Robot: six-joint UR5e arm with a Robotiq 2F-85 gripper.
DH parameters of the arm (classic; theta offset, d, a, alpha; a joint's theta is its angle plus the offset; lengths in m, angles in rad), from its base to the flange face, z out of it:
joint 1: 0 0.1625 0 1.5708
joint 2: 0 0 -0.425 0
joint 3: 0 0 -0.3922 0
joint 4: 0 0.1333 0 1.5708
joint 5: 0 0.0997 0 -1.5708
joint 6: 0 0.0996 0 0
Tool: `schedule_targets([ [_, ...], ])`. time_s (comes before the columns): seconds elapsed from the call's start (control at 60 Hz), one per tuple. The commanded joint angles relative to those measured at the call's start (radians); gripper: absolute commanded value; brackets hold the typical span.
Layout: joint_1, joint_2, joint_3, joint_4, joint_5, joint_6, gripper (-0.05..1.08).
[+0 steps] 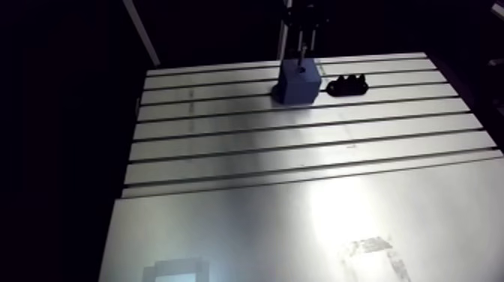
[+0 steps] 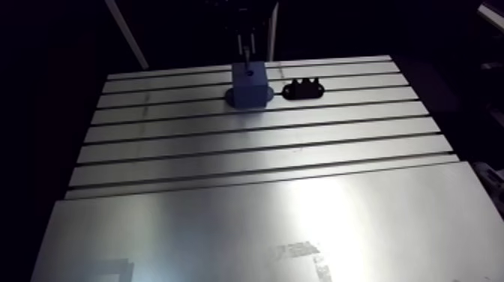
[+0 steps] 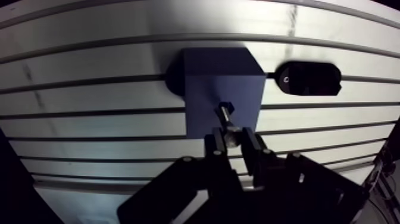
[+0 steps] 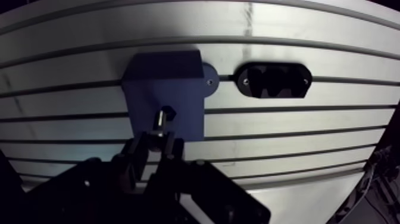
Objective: Pick up the M10 bolt and insert it into the hex recess until seated.
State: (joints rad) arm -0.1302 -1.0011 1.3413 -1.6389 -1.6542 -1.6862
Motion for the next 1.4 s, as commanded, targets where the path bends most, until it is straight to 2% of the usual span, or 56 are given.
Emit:
schedule_targets([
  [0.017,0.000,-0.001,0.002,0.000,0.001,0.000,0.81],
  [1.4,-0.008,-0.009,0.029,-0.031,0.000,-0.002,0.81],
])
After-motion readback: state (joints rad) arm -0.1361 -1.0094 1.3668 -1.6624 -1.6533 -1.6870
